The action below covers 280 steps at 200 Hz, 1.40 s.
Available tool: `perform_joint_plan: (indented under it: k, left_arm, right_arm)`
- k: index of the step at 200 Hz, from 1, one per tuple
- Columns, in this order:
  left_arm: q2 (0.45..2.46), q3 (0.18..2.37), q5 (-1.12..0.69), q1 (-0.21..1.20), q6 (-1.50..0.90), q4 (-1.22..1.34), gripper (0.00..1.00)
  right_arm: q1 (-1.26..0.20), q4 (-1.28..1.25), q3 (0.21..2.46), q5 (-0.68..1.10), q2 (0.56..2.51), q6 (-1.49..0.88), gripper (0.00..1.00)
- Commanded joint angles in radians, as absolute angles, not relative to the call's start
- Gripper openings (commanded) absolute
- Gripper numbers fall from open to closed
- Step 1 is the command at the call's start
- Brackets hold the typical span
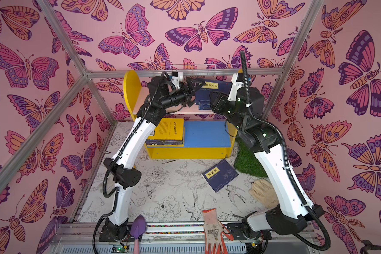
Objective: Stacking books/files
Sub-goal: Place the book at the bookshelf, then move the book to the bookshelf.
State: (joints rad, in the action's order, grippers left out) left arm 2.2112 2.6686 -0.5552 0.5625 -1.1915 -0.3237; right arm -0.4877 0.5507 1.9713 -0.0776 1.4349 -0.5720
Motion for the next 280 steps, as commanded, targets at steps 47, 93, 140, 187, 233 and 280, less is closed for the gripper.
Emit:
perform_joint_plan:
  k: [47,93,140,187,233,280]
  left_arm:
    - [2.289,2.683,-0.561,0.616,-1.209,-0.402,0.99]
    - [2.241,2.615,-0.577,0.598,-1.196,-0.417,0.99]
    - [2.072,2.379,-0.539,0.528,-1.129,-0.436,0.99]
    - [2.027,2.335,-0.53,0.47,-1.087,-0.506,0.84]
    - [2.109,2.47,-0.535,0.482,-1.098,-0.506,0.0]
    - [2.214,2.583,-0.512,0.505,-1.124,-0.519,0.0]
  right_arm:
    - [-0.408,0.584,2.017,-0.006,1.526,-0.583,0.44]
    - [-0.326,0.633,1.963,0.01,1.565,-0.704,0.42]
    - [-0.3,0.627,1.846,-0.054,1.509,-0.766,0.43]
    - [-0.287,0.596,1.835,-0.025,1.499,-0.78,0.41]
    - [-0.288,0.594,1.838,0.01,1.503,-0.772,0.37]
    - [-0.287,0.595,1.828,0.013,1.49,-0.776,0.36]
